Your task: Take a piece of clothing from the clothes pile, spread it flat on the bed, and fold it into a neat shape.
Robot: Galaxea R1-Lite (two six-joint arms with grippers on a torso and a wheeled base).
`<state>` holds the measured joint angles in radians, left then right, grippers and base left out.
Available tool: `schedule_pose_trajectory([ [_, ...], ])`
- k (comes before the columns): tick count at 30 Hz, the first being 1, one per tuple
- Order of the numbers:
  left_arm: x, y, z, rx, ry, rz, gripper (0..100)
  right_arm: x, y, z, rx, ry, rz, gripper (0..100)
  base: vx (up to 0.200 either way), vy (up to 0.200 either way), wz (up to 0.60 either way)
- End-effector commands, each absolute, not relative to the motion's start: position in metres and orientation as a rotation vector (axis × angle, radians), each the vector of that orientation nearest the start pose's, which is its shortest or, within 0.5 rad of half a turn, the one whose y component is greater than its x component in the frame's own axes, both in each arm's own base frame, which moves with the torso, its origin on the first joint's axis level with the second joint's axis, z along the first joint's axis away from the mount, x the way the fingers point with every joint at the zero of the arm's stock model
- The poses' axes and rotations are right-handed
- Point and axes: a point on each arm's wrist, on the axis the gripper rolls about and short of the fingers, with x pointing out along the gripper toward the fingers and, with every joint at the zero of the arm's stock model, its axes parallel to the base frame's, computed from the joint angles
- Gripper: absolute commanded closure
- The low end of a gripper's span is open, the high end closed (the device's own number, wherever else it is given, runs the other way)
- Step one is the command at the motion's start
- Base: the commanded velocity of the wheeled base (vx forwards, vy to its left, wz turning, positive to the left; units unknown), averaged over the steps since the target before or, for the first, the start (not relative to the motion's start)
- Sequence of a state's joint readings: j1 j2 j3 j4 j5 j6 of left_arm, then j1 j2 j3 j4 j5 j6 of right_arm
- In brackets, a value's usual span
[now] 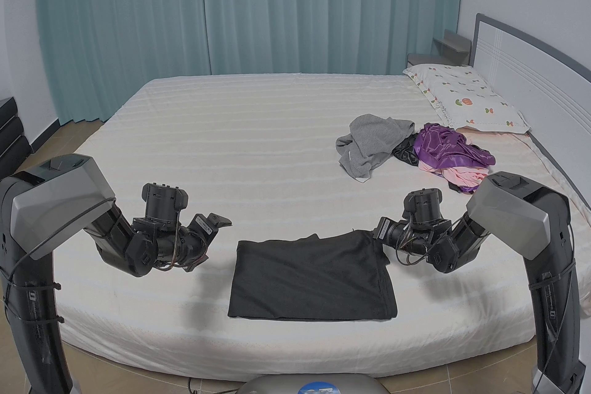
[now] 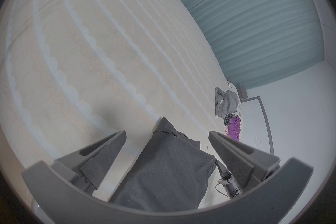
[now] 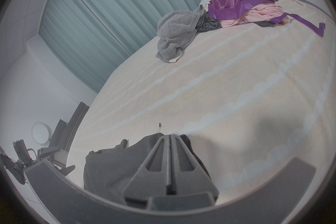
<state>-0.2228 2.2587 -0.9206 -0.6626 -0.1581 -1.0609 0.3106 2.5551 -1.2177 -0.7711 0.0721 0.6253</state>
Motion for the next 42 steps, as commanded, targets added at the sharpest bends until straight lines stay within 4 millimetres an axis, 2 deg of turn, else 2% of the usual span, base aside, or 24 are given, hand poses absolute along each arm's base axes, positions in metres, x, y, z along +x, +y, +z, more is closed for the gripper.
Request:
schedule_pose_trajectory([
  [1,0.374,-0.089,0.015,-0.983,0.805,0.027,0,0.430,0.136,-0.038,0.541,0.650,0.178,100,0.000,0.000,0.00],
  [10,0.375,-0.090,0.013,-0.981,0.806,0.028,0,0.438,0.123,-0.035,0.549,0.631,0.143,100,0.000,0.000,0.00],
  [26,0.372,-0.092,0.008,-0.940,0.804,0.053,0,0.441,0.122,-0.045,0.548,0.646,0.129,100,0.000,0.000,0.00],
  [33,0.388,-0.107,-0.006,-0.824,0.766,0.060,0,0.439,0.117,-0.042,0.546,0.648,0.117,100,0.000,0.000,0.00],
  [34,0.398,-0.110,-0.007,-0.807,0.748,0.049,0,0.439,0.118,-0.043,0.546,0.647,0.119,0,0.000,0.000,0.00],
  [42,0.427,-0.124,-0.018,-0.729,0.759,0.013,0,0.438,0.118,-0.042,0.551,0.645,0.120,0,0.000,0.000,0.00],
])
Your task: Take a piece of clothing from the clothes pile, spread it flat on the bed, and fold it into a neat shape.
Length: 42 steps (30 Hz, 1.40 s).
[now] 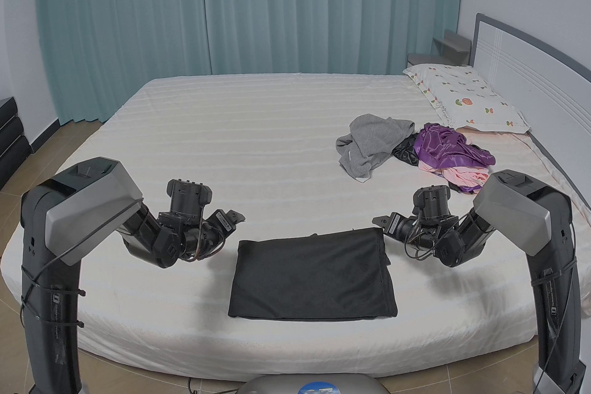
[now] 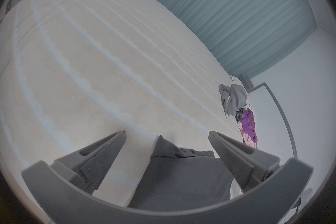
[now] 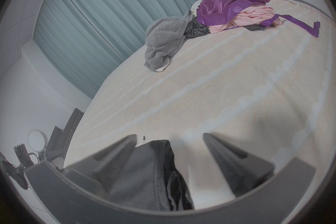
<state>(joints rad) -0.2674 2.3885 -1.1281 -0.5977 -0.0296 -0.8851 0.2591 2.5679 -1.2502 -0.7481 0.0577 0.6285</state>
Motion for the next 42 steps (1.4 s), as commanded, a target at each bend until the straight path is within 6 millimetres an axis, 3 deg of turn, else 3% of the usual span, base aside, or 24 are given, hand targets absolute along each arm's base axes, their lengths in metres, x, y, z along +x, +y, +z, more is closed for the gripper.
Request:
schedule_pose_trajectory([
  [1,0.430,-0.127,-0.019,-0.725,0.764,0.008,0,0.438,0.118,-0.042,0.550,0.647,0.121,0,0.000,0.000,0.00],
  [7,0.437,-0.144,-0.026,-0.687,0.791,-0.018,0,0.435,0.123,-0.042,0.546,0.652,0.132,0,0.000,0.000,0.00],
  [12,0.439,-0.146,-0.030,-0.679,0.794,-0.022,0,0.435,0.124,-0.043,0.546,0.653,0.135,0,0.000,0.000,0.00],
  [13,0.438,-0.148,-0.034,-0.652,0.803,-0.031,100,0.435,0.124,-0.045,0.545,0.657,0.132,0,0.000,0.000,0.00],
  [27,0.439,-0.145,-0.039,-0.633,0.706,0.060,100,0.438,0.130,-0.052,0.542,0.661,0.145,0,0.000,0.000,0.00],
  [28,0.438,-0.145,-0.039,-0.632,0.705,0.061,100,0.438,0.131,-0.053,0.542,0.661,0.146,100,0.000,0.000,0.00],
  [42,0.438,-0.143,-0.041,-0.631,0.694,0.073,100,0.451,0.135,-0.047,0.578,0.613,0.144,100,0.000,0.000,0.00],
])
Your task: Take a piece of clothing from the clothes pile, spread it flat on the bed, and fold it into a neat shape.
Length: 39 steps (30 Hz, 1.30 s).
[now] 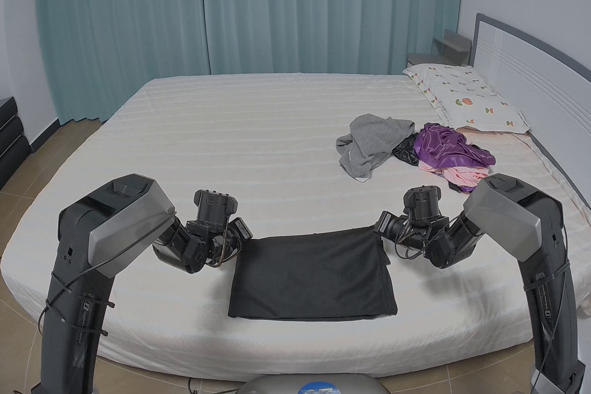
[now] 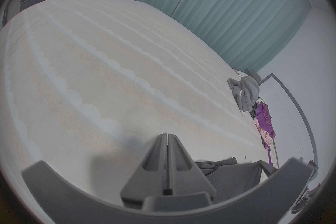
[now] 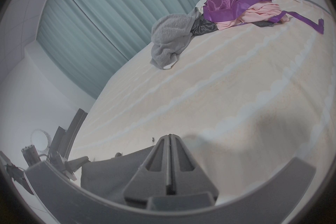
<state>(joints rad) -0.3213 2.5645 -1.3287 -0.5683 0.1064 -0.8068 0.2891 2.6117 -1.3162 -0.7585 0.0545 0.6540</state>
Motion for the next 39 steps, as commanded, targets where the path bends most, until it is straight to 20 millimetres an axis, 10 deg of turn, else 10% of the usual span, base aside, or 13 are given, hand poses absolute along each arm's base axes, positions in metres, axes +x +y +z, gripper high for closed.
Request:
schedule_pose_trajectory([
  [1,0.438,-0.142,-0.041,-0.631,0.692,0.077,100,0.453,0.135,-0.045,0.584,0.604,0.140,100,0.000,0.000,0.00],
  [12,0.438,-0.141,-0.041,-0.630,0.694,0.080,100,0.452,0.135,-0.049,0.569,0.609,0.126,100,0.000,0.000,0.00],
  [13,0.438,-0.141,-0.040,-0.632,0.695,0.079,0,0.451,0.135,-0.049,0.568,0.613,0.128,0,0.000,0.000,0.00],
  [20,0.439,-0.140,-0.039,-0.640,0.692,0.079,0,0.440,0.132,-0.031,0.581,0.608,0.134,0,0.000,0.000,0.00],
  [32,0.435,-0.118,-0.014,-0.802,0.665,0.137,0,0.309,0.124,-0.016,0.590,0.842,0.265,0,0.000,0.000,0.00],
  [39,0.430,-0.109,-0.011,-0.810,0.673,0.148,0,0.287,0.127,-0.025,0.557,0.889,0.283,0,0.000,0.000,0.00],
])
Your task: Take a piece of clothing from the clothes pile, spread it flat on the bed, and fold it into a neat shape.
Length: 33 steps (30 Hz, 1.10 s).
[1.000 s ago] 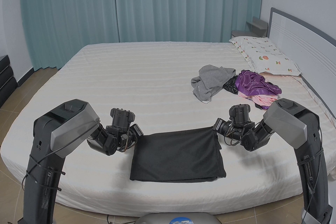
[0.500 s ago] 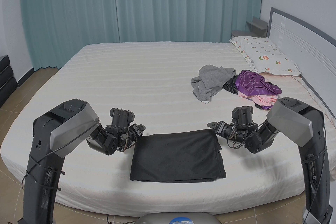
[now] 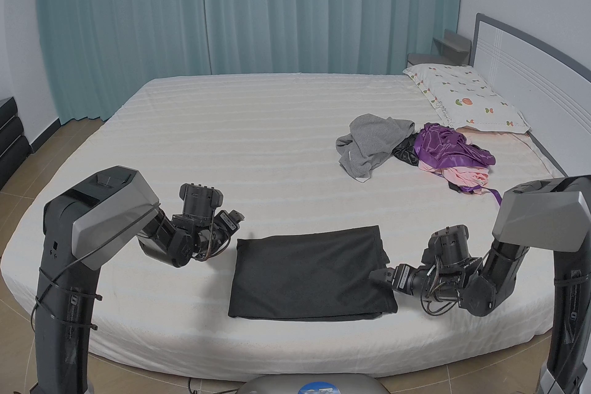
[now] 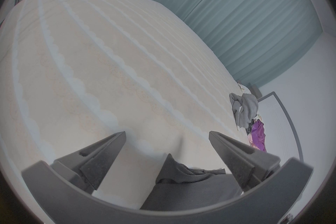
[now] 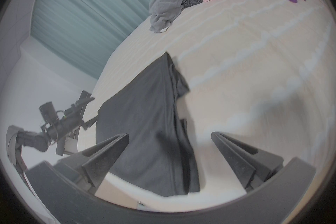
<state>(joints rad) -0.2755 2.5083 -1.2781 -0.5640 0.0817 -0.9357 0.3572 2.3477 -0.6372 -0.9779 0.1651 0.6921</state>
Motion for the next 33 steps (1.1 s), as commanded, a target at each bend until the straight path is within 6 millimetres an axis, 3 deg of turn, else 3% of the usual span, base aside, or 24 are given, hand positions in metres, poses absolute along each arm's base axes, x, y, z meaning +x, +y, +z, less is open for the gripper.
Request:
schedule_pose_trajectory([
  [1,0.430,-0.109,-0.011,-0.809,0.674,0.149,0,0.286,0.127,-0.025,0.557,0.890,0.282,0,0.000,0.000,0.00],
  [5,0.431,-0.108,-0.011,-0.812,0.672,0.148,0,0.284,0.128,-0.029,0.527,0.906,0.292,0,0.000,0.000,0.00],
  [6,0.431,-0.108,-0.011,-0.812,0.672,0.148,0,0.284,0.128,-0.029,0.527,0.908,0.291,100,0.000,0.000,0.00],
  [32,0.433,-0.105,-0.010,-0.816,0.668,0.153,0,0.275,0.120,-0.031,0.419,0.977,0.273,100,0.000,0.000,0.00],
  [33,0.433,-0.105,-0.010,-0.816,0.668,0.153,0,0.275,0.120,-0.031,0.419,0.977,0.273,0,0.000,0.000,0.00],
])
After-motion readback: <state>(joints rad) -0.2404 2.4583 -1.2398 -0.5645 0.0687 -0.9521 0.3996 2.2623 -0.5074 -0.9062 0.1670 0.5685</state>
